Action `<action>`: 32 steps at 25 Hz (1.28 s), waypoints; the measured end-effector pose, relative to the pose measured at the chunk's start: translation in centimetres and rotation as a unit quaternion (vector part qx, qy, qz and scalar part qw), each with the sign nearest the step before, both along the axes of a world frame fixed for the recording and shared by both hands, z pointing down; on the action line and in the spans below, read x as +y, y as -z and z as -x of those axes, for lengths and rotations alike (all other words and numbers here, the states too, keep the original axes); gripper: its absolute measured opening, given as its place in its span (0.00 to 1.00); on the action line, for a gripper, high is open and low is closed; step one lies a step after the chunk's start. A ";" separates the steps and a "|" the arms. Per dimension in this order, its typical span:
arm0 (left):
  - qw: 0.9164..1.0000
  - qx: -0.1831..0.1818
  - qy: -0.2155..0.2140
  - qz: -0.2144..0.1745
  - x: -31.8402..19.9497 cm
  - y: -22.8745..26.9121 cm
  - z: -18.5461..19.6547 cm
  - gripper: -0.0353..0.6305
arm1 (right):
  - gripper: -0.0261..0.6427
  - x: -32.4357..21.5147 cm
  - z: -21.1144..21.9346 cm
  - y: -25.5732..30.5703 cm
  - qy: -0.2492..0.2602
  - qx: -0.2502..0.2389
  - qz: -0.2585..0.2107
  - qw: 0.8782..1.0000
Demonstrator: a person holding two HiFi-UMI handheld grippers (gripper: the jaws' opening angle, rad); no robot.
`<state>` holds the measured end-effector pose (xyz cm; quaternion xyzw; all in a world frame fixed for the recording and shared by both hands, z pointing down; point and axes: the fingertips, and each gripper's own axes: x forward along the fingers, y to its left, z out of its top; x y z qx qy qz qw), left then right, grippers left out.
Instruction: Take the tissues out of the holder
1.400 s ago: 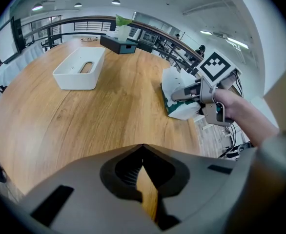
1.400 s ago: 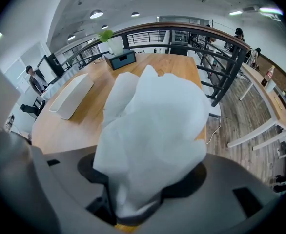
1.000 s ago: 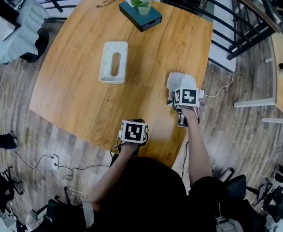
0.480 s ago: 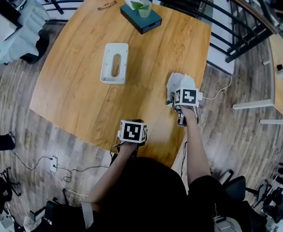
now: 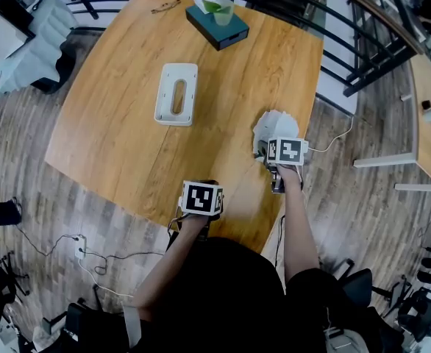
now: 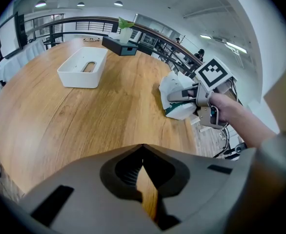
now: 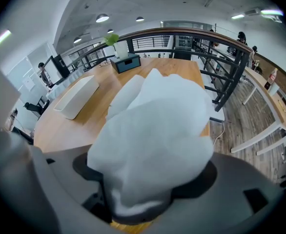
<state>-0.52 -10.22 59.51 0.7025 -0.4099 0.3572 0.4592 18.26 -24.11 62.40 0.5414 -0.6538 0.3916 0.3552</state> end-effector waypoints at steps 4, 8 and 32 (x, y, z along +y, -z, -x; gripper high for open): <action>1.000 0.001 0.002 -0.001 0.0 0.1 0.1 0.06 | 0.60 0.6 0.2 1.4 0.000 -0.001 -0.021 1.000; 1.000 0.000 -0.001 0.001 0.0 0.0 -0.1 0.06 | 0.60 1.1 0.5 3.2 0.001 -0.013 -0.047 0.999; 1.000 -0.001 -0.026 -0.006 1.3 0.5 -0.6 0.06 | 0.60 4.6 0.2 12.0 -0.017 -0.047 -0.177 0.983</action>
